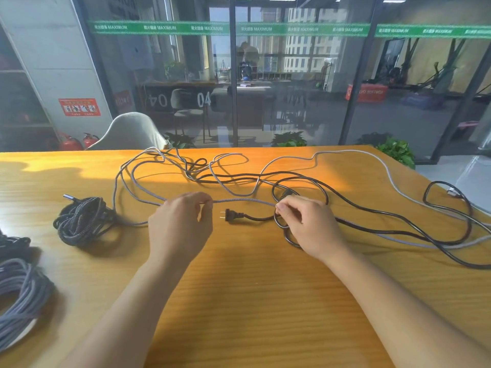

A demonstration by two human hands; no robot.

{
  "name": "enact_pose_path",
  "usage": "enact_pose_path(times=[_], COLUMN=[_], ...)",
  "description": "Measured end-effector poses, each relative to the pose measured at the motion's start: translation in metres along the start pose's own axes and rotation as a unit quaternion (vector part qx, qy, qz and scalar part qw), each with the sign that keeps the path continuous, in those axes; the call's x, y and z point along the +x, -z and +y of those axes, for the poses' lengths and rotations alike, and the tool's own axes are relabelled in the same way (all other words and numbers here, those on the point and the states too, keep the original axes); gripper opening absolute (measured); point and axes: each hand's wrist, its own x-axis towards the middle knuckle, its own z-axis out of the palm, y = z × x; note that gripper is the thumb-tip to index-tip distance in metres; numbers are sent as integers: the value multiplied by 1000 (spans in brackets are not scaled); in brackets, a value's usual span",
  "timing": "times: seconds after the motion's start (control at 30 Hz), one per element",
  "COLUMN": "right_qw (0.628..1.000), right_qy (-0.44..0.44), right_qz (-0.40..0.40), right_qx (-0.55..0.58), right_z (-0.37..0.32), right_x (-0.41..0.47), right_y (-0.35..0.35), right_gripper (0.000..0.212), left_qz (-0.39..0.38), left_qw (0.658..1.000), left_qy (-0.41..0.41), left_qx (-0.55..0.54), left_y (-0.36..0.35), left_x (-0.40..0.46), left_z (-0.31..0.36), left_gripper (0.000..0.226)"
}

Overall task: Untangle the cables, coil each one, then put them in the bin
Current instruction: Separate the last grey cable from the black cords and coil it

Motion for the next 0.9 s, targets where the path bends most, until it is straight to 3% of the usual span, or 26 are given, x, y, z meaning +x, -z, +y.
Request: enact_pose_path(times=[0.17,0.23,0.3,0.4,0.6,0.9], right_qw=[997,994,992,994,994,989], right_qy=[57,86,93,69,-42,-91], right_qz=[-42,-66,-74,-72,-80,-108], right_qx=[17,31,43,40,-66,-52], right_z=[-10,-19,-21,-11,23,24], right_x=[-3,-6,-6,0,7,7], right_y=[2,-2,-3,3,28,34], right_gripper=[22,24,21,13,24,27], left_qz=[-64,-121,-157,-116,-16,-3], left_qw=[981,969,964,976,983,973], left_qy=[-185,-209,-187,-126,-36,1], left_qx=[-2,-52,-101,-137,-179,-230], left_y=[-16,-23,-27,-26,-14,-11], left_x=[-10,-16,-19,-12,1,-1], left_z=[13,25,27,16,0,5], left_gripper=[26,30,22,9,11,16])
